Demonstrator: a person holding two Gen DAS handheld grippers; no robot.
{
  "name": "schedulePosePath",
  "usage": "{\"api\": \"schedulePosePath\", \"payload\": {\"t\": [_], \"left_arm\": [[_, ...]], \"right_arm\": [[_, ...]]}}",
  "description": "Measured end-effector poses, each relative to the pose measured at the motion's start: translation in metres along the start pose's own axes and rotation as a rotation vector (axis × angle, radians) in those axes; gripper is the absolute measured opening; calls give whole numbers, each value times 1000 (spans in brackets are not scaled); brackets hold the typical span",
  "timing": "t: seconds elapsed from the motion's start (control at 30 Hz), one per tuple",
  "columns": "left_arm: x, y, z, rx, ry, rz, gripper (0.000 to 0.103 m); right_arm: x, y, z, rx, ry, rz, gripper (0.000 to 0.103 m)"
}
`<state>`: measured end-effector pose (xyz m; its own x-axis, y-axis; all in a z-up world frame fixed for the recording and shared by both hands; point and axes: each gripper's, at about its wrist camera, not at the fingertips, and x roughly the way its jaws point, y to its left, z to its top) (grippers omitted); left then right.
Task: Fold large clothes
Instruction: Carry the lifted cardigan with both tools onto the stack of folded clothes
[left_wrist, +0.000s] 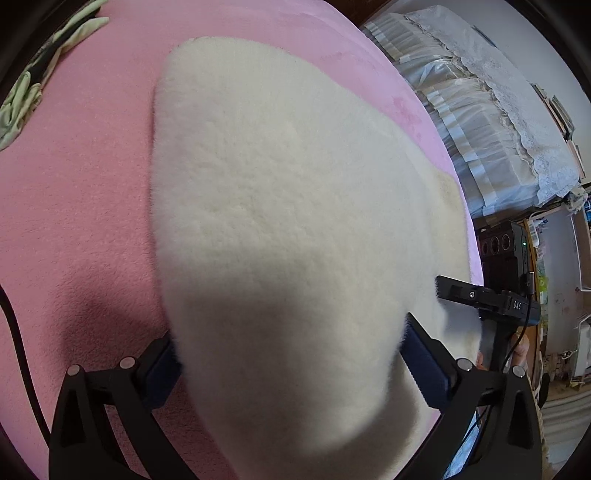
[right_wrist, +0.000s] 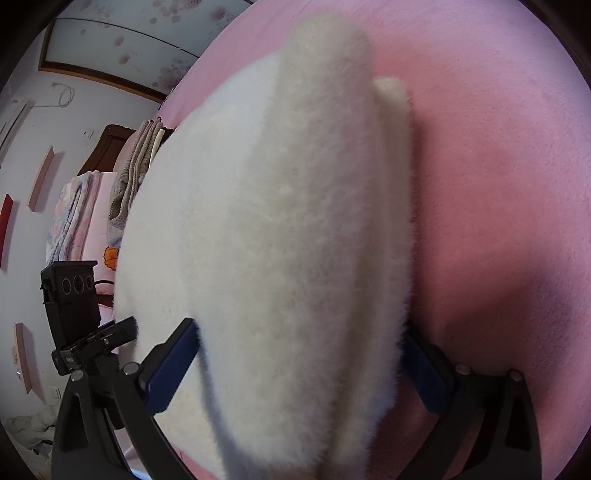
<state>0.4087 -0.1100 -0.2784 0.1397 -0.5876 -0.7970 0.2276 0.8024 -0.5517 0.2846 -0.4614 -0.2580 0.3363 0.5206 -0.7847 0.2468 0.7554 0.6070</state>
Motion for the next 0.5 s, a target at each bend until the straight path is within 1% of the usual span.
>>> {"api": "schedulePosePath", "payload": {"t": [0.13, 0.23, 0.33, 0.4, 0.43, 0.47, 0.5], "left_arm": [[3, -1, 1, -6, 6, -5, 103], [7, 4, 2, -58, 37, -25, 103], [13, 12, 2, -134, 81, -74, 103], [14, 11, 1, -131, 77, -67, 103], [13, 7, 1, -120, 63, -51, 102], [12, 4, -1, -110, 50, -34, 101], [10, 1, -2, -104, 37, -22, 99]], "right_arm": [[1, 3, 0, -16, -3, -13, 103], [0, 4, 0, -15, -6, -22, 103], [1, 8, -1, -22, -5, -38, 103], [0, 12, -2, -32, -11, -58, 102], [-1, 16, -3, -47, -19, -64, 100], [-3, 17, -4, -52, -22, -57, 90], [-5, 19, -5, -53, -30, -67, 86]]}}
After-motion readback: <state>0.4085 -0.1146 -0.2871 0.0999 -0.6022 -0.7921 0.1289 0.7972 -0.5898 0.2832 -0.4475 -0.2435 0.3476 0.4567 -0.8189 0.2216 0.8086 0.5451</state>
